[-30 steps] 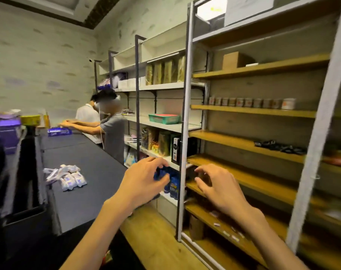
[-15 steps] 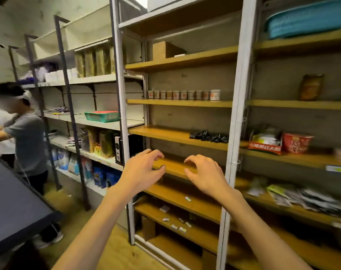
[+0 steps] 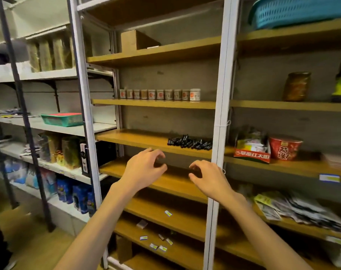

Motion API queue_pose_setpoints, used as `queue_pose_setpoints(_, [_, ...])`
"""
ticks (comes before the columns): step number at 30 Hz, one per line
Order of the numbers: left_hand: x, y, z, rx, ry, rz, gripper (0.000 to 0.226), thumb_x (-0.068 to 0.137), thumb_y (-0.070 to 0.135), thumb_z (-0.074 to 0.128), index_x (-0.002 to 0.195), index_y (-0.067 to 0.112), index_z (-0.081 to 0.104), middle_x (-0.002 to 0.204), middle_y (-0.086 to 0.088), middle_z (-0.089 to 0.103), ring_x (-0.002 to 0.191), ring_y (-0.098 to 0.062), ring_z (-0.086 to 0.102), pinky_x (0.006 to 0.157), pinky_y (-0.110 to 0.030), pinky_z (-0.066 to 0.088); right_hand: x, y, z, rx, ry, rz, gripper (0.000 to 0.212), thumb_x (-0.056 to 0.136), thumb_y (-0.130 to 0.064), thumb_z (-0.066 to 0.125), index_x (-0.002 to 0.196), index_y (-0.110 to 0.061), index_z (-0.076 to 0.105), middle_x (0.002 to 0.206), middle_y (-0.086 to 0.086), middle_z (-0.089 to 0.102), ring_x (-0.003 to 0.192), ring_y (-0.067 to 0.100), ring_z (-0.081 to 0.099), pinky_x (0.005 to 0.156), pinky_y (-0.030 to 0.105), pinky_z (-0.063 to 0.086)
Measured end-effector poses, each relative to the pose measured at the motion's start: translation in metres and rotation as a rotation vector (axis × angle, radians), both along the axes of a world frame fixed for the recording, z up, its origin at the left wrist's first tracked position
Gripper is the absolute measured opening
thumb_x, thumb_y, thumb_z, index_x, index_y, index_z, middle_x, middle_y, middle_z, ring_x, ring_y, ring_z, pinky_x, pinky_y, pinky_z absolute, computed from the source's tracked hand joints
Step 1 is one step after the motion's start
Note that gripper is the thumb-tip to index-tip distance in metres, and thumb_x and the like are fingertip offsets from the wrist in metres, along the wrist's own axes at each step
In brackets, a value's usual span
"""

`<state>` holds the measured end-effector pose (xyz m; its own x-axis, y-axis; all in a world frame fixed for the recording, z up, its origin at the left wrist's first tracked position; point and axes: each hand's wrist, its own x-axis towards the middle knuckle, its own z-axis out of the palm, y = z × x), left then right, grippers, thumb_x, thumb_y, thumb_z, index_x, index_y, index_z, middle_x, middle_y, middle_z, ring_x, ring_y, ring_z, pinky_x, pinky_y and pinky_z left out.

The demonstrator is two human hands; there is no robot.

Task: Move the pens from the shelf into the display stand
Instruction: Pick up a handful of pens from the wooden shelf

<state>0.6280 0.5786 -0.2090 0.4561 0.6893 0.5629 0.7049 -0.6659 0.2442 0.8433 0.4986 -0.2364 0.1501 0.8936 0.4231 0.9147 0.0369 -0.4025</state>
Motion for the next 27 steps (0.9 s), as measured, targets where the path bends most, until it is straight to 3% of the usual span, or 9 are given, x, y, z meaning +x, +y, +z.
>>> queue_pose_setpoints(6, [0.036,0.113,-0.008,-0.029,-0.027,-0.002,0.031,0.09,0.052,0.058,0.118,0.038,0.06,0.103,0.016,0.056,0.09,-0.008,0.054,0.067,-0.028,0.042,0.023,0.099,0.001,0.0,-0.007,-0.016,0.036,0.097,-0.034,0.064,0.132,-0.025,0.061,0.128,-0.005,0.063,0.117,0.013,0.058,0.096,0.031,0.052])
queue_pose_setpoints(15, [0.075,0.243,-0.02,-0.164,-0.012,-0.052,0.027,0.091,0.045,0.062,0.116,0.036,0.063,0.111,0.012,0.062,0.1,-0.011,0.061,0.082,-0.033,0.052,0.062,0.22,-0.01,-0.017,-0.001,-0.088,0.032,0.097,-0.035,0.063,0.128,-0.028,0.062,0.125,-0.006,0.064,0.114,0.015,0.059,0.096,0.04,0.053])
queue_pose_setpoints(18, [0.092,0.278,-0.023,-0.171,-0.004,-0.054,0.027,0.092,0.043,0.062,0.117,0.033,0.063,0.112,0.009,0.064,0.106,-0.012,0.06,0.09,-0.036,0.052,0.079,0.254,-0.015,-0.002,0.005,-0.1,0.029,0.097,-0.035,0.064,0.126,-0.03,0.063,0.123,-0.007,0.064,0.11,0.013,0.06,0.091,0.033,0.053])
queue_pose_setpoints(22, [0.115,0.32,-0.028,-0.163,0.016,-0.025,0.028,0.094,0.043,0.06,0.119,0.031,0.063,0.113,0.009,0.063,0.096,-0.014,0.06,0.079,-0.033,0.052,0.099,0.3,-0.015,0.018,-0.02,-0.093,0.03,0.097,-0.035,0.063,0.125,-0.028,0.064,0.12,-0.007,0.065,0.114,0.015,0.059,0.092,0.033,0.051])
queue_pose_setpoints(27, [0.148,0.37,-0.028,-0.164,0.0,0.034,0.027,0.094,0.045,0.059,0.116,0.03,0.064,0.111,0.007,0.064,0.103,-0.018,0.06,0.084,-0.038,0.054,0.124,0.349,-0.011,0.049,-0.044,-0.098,0.027,0.097,-0.035,0.062,0.122,-0.027,0.065,0.117,-0.004,0.065,0.113,0.017,0.059,0.09,0.034,0.049])
